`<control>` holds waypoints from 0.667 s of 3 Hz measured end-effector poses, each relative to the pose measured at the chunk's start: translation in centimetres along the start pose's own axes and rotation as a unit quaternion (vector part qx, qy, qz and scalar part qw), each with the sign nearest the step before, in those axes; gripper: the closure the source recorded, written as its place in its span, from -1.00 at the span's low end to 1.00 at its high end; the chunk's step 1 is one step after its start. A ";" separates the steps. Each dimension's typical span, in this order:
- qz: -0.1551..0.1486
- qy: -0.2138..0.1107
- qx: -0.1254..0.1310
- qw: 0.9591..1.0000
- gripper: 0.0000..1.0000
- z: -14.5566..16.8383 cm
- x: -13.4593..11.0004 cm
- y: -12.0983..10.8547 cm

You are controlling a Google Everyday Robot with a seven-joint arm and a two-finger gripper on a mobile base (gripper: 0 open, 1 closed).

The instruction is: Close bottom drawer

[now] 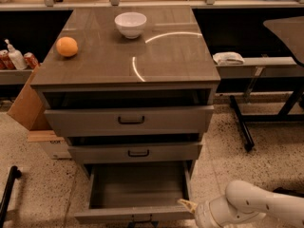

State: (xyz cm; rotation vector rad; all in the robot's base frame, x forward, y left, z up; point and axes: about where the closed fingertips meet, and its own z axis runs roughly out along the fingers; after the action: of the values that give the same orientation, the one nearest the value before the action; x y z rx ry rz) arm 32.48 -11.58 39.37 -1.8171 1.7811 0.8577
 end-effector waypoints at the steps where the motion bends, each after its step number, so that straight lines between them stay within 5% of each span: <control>1: 0.006 -0.008 -0.007 1.000 -1.00 2.8 2.7 0.0; 2: 0.019 -0.015 -0.015 1.000 -0.62 5.3 5.6 -0.1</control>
Offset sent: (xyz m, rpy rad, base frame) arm -0.0095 -0.0080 -0.1241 0.0370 0.0854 -0.0256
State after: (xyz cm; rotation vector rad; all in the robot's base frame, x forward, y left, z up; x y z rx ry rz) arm 31.77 -11.85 31.65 -1.7846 1.7997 0.9251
